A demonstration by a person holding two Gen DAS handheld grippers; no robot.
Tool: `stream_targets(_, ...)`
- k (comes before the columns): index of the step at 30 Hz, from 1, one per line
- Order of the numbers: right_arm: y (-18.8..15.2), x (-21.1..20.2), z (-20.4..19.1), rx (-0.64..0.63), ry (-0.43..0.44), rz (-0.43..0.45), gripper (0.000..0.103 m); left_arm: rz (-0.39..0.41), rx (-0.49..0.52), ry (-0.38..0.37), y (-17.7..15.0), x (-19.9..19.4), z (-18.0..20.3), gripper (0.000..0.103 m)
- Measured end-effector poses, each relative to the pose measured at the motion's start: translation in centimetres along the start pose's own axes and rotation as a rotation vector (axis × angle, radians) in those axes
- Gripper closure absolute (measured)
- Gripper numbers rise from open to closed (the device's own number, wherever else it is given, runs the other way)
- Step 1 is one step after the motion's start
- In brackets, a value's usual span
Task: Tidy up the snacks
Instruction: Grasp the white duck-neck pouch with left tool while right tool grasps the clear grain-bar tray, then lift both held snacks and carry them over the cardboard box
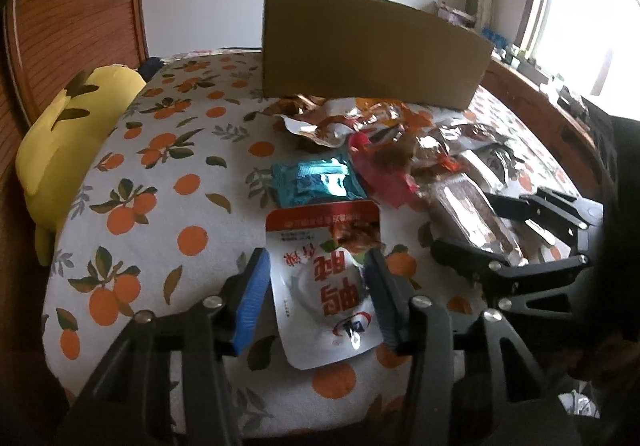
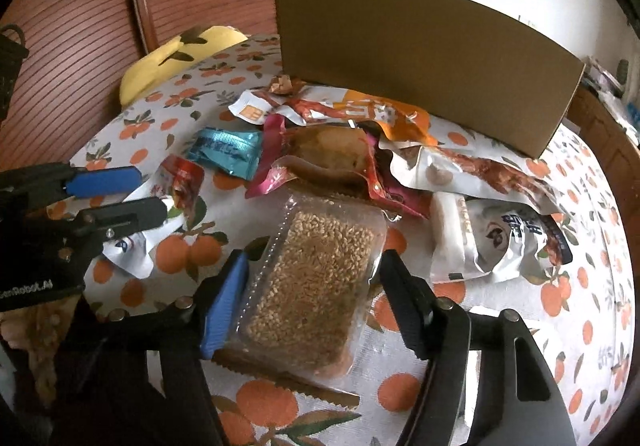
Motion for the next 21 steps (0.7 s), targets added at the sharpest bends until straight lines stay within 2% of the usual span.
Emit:
stream_targets(1, 0.0, 0.0, 0.0, -0.001, 0.0, 0.002, 0.034, -0.006, 0.001, -0.001, 0.0, 0.0, 0.2, 0.04)
stream_targets(4, -0.1, 0.0, -0.1, 0.001, -0.002, 0.007, 0.034, -0.03, -0.004, -0.006, -0.2, 0.2, 0.6, 0.032)
stream_targets(7, -0.2, -0.2, 0.0, 0.0, -0.001, 0.014, 0.034, -0.059, 0.03, 0.013, -0.6, 0.9, 1.2, 0.031)
stream_targets(10, -0.3, -0.3, 0.0, -0.001, 0.001, 0.015, 0.034, -0.072, 0.084, 0.062, -0.8, 1.2, 1.4, 0.031)
stream_targets(12, -0.3, -0.4, 0.1, -0.005, -0.001, 0.012, 0.034, -0.073, 0.097, 0.065, -0.9, 1.2, 1.4, 0.031)
stream_targets(13, -0.3, -0.4, 0.1, -0.005, -0.001, 0.01, 0.034, -0.074, 0.102, 0.06, -1.0, 1.1, 1.4, 0.033)
stream_targets(15, -0.4, -0.4, 0.2, -0.007, 0.002, 0.008, 0.035, -0.074, 0.111, 0.055, -1.0, 0.9, 1.3, 0.043)
stream_targets(19, -0.4, -0.7, 0.2, -0.009, 0.01, 0.013, 0.056, -0.062, 0.103, 0.03, -1.0, 0.5, 1.1, 0.045)
stream_targets(21, -0.4, -0.8, 0.2, 0.0, 0.025, 0.015, 0.059, -0.055, 0.087, 0.019, -1.0, 0.4, 1.1, 0.047)
Point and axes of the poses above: each gripper's, at about its wrist camera, not at the fingertips, and x roughly the way its jaws point, z to its right, y to its top, the point moved 10 cm from there along x, roughly the way its jaws point, and after that the axes turned 6 degrees about x, right-handed, at the moved point
